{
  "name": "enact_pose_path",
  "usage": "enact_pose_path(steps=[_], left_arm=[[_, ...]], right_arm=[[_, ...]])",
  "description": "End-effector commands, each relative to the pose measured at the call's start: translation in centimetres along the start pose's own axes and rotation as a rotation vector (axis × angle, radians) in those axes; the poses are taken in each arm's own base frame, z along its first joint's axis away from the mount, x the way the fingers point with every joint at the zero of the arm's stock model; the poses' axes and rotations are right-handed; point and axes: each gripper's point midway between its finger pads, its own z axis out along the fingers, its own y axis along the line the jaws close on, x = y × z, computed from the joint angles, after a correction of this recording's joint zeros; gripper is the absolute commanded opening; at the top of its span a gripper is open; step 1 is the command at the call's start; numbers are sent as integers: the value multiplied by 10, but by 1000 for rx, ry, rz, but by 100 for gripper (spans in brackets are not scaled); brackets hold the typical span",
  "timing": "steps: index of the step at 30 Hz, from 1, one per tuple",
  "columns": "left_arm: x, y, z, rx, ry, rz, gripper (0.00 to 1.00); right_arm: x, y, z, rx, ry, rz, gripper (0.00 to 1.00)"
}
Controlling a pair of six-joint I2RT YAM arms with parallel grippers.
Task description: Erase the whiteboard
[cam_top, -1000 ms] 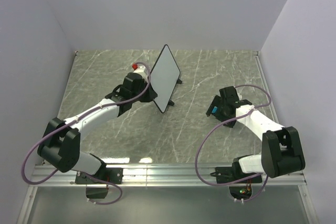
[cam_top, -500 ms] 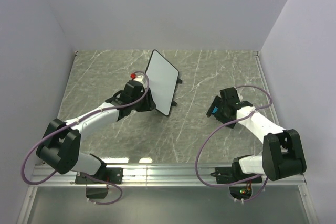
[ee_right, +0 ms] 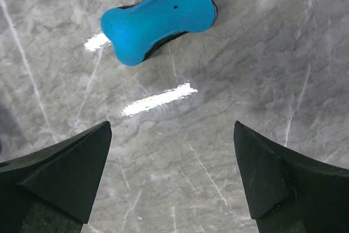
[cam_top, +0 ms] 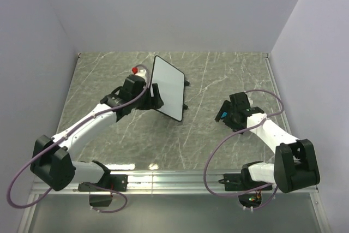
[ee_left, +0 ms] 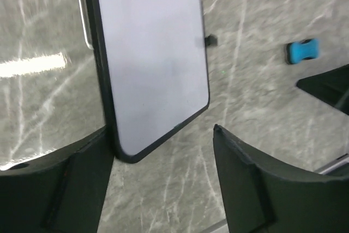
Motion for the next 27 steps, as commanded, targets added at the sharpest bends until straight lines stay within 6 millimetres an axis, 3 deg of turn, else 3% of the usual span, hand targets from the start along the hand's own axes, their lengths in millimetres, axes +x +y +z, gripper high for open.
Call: enact_pose_path(steps=[1, 3, 4, 8, 13, 16, 17, 21, 23, 27], left_arm=[[-50, -29, -38, 57, -121, 48, 76], [-55, -32, -47, 50, -111, 67, 78], [-68, -39, -55, 66, -139, 76, 80], [-92, -34, -66, -11, -194, 128, 89], [-102, -27, -66, -55, -186, 159, 92], [-115, -31, -76, -61, -214, 160, 94], [-120, -32, -81, -61, -228, 159, 94], [-143, -38, -98, -72, -288, 134, 96], [-151, -41, -105, -67, -320, 137, 95], [-162, -42, -118, -61, -396, 140, 95]], right_arm=[[-19, 15, -16, -58, -69, -3, 100], [-33, 27, -31, -105, -110, -5, 100], [-35, 32, -37, -126, -111, -11, 99], [-67, 56, -79, -224, -219, -4, 99], [-82, 68, -107, -272, -267, 5, 99], [-91, 83, -135, -358, -299, -8, 99], [-96, 90, -154, -411, -332, -15, 99], [-91, 119, -213, -667, -384, -100, 98], [-86, 123, -233, -745, -411, -120, 98], [-73, 121, -244, -790, -379, -107, 99]])
